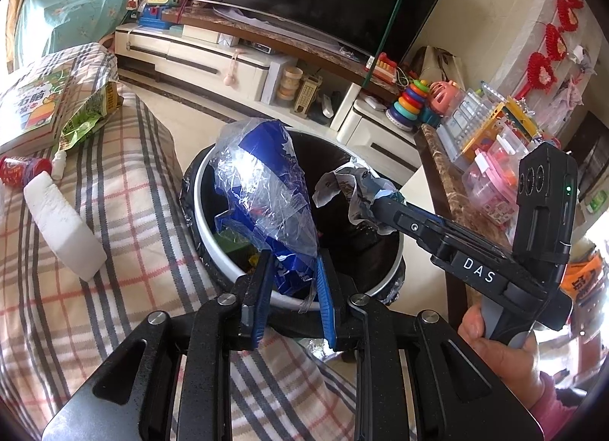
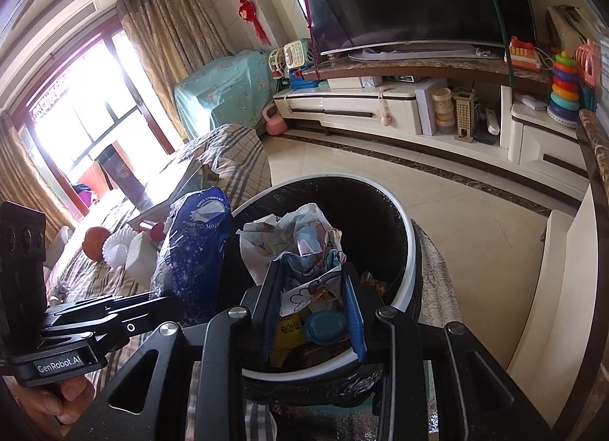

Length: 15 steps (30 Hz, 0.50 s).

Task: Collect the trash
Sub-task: 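Carry the blue bag and crumpled paper over the bin and release both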

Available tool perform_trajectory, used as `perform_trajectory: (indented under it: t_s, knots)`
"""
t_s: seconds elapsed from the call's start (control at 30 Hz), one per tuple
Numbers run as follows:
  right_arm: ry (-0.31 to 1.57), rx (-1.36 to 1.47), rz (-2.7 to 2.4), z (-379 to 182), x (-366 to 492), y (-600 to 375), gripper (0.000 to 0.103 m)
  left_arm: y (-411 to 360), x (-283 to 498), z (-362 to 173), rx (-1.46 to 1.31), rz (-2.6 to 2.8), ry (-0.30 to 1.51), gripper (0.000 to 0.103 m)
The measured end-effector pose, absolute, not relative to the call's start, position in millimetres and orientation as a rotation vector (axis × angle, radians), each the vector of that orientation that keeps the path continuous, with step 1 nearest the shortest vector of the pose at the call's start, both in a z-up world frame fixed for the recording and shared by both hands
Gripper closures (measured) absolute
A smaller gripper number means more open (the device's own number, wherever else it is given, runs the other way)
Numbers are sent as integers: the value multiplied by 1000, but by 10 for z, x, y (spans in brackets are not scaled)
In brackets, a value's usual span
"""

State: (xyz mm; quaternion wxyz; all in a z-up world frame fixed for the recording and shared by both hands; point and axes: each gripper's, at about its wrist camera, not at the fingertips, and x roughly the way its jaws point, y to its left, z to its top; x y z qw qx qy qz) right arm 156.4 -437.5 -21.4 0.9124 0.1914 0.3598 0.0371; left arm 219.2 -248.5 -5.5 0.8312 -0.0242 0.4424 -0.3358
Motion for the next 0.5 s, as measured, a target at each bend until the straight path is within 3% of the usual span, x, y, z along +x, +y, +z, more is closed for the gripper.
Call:
perform_trajectory:
  t_s: [0.07, 0.23, 0.37, 0.5]
  knots:
    - [741, 397, 74, -213, 1569, -4384, 68, -2500, 2209, -53, -50, -705, 939, 79]
    - [739, 425, 78, -220, 1589, -4455, 49, -2492, 2219, -60, -54, -692, 942, 62]
    - [729, 443, 80, -215, 1558, -4472, 42, -2436, 2177, -74, -52, -671, 935, 55]
    - [718, 465, 95, -206, 1521, -4457, 23, -2336, 2098, -79, -52, -654, 925, 50]
